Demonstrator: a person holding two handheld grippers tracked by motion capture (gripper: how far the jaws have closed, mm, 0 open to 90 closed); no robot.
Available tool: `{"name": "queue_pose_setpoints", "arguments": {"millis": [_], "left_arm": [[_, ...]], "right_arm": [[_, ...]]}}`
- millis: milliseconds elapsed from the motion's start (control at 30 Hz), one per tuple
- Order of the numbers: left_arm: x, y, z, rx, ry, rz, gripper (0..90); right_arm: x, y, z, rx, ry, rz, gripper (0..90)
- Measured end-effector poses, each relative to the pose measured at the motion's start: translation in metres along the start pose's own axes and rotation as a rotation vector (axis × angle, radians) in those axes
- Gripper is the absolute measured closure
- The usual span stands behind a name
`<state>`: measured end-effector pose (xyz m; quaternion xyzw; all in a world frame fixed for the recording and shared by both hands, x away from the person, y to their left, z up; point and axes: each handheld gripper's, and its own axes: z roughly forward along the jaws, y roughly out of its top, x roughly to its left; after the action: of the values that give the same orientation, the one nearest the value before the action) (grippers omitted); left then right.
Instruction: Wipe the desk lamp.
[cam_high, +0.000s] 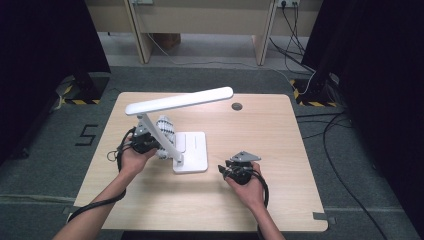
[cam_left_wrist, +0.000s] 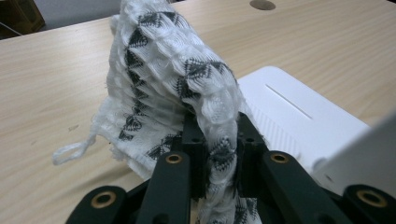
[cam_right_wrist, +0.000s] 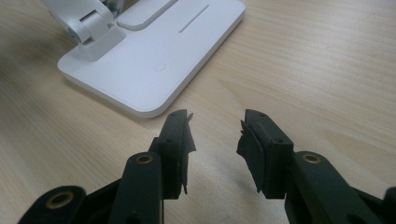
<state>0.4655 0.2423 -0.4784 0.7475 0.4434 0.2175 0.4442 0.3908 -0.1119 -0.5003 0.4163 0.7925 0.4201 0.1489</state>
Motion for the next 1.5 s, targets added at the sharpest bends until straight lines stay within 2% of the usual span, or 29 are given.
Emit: {"name": "queue_pose_setpoints", "arguments": {"millis": [233, 300, 533, 700, 933, 1033, 1200, 1500], "left_arm": [[0.009, -0.007, 0.019, -0.022, -0.022, -0.067, 77.9], [0.009, -0.007, 0.021, -0.023, -0.015, -0.07, 77.9], [0.005, -0.005, 0.023, -0.006, 0.005, -0.03, 77.9], [0.004, -0.006, 0.027, 0.001, 0.006, -0.044, 78.0], [0.003, -0.011, 0.029, 0.02, -0.028, -0.062, 78.2], [0.003, -0.015, 0.028, 0.033, -0.042, -0.067, 78.5], [0.001, -0.022, 0.023, 0.056, -0.065, -0.046, 78.7], [-0.015, -0.038, -0.007, 0.124, -0.092, -0.016, 78.8]], "right_arm": [[0.0, -0.001, 0.002, 0.007, 0.002, -0.007, 61.3], [0.0, -0.001, 0.003, 0.008, 0.001, -0.005, 61.3], [0.0, -0.001, 0.003, 0.006, -0.001, -0.005, 61.4], [0.001, -0.002, 0.004, 0.007, 0.002, -0.011, 61.4], [0.001, -0.002, 0.004, 0.013, 0.001, -0.009, 61.4], [0.002, -0.002, 0.004, 0.012, 0.002, -0.007, 61.4], [0.001, -0.002, 0.004, 0.012, 0.0, -0.007, 61.4], [0.003, -0.002, 0.005, 0.021, 0.003, -0.014, 61.5]]}}
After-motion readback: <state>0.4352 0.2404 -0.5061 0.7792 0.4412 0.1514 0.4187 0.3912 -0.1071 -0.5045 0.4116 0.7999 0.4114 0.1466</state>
